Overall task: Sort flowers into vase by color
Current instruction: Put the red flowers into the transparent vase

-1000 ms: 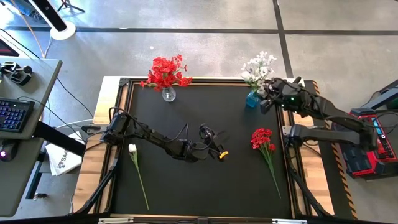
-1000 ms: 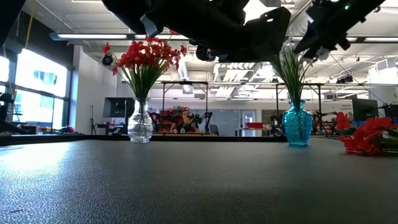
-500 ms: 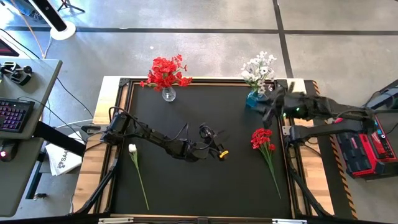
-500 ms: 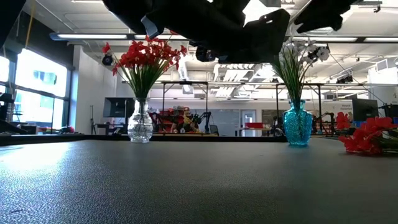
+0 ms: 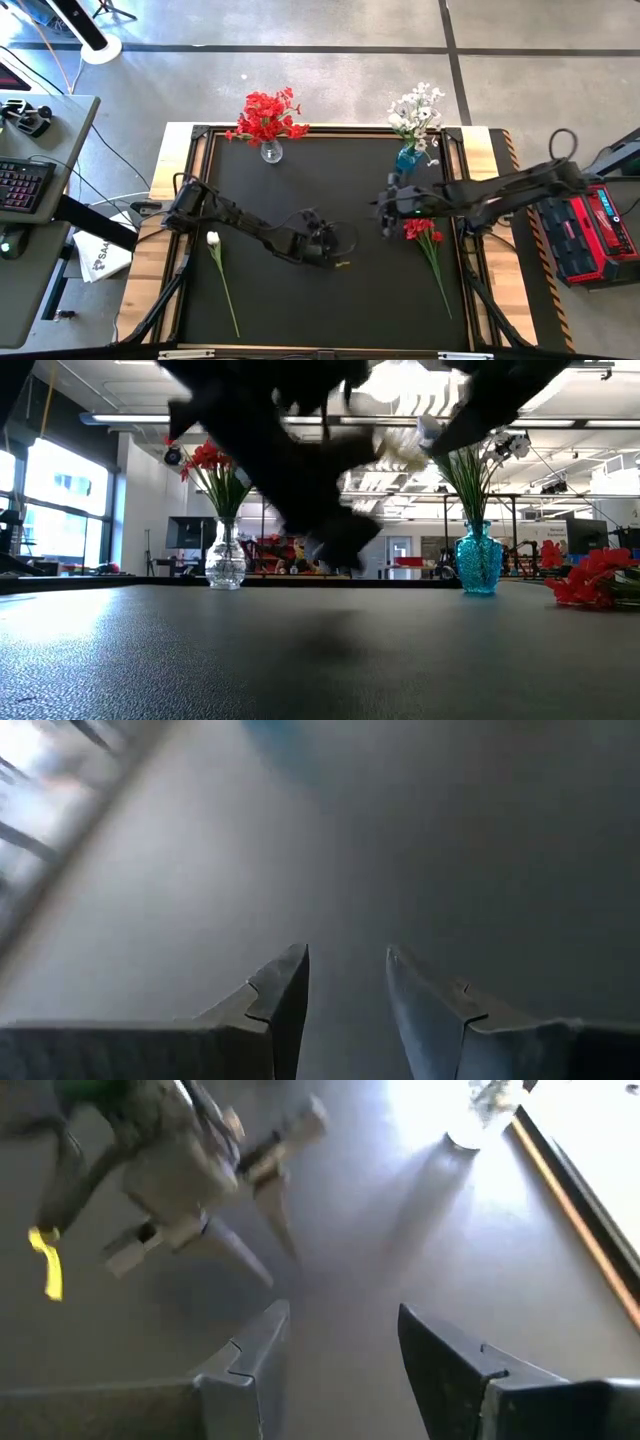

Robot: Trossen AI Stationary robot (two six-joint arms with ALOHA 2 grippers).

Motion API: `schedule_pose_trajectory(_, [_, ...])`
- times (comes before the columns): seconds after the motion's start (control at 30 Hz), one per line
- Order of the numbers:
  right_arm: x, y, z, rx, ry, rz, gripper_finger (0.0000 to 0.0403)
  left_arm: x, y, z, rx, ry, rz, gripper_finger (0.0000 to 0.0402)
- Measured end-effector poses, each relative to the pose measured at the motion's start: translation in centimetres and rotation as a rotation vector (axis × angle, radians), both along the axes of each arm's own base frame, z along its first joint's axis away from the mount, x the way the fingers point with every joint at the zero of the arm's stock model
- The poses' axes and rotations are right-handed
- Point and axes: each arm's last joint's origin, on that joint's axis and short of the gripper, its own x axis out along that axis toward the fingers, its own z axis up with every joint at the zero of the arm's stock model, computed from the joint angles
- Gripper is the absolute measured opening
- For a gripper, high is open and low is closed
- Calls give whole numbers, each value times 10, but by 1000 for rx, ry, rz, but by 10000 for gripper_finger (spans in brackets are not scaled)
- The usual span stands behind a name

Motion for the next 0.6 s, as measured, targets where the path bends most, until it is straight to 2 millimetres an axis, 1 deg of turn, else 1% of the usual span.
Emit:
schedule_pose_trajectory(0.07, [14,-5,-8,-30,-3,-13,158,-7,12,-15,-103,64,-32,126])
schedule_pose_trajectory(0.13, [26,-15,-14,-53,6,-40,161,-11,23,-26,-178,50,-78,126])
schedule_pose_trajectory(0.2, [35,-29,-17,-71,30,-81,170,-14,32,-33,-191,-1,-118,126])
schedule_pose_trajectory(0.27, [40,-43,-15,-75,49,-116,185,-16,41,-38,-177,-39,-165,126])
schedule_pose_trajectory(0.33, [42,-55,-10,-55,71,-132,203,-14,49,-39,-167,-70,-230,126])
schedule_pose_trajectory(0.43, [42,-64,7,-7,74,-147,230,-12,59,-35,-127,-109,-319,126])
schedule_pose_trajectory(0.53, [37,-64,27,36,78,-181,248,-6,70,-23,-135,-200,-376,126])
schedule_pose_trajectory(0.6, [33,-56,36,82,85,-202,252,-2,76,-11,-161,-288,-377,126])
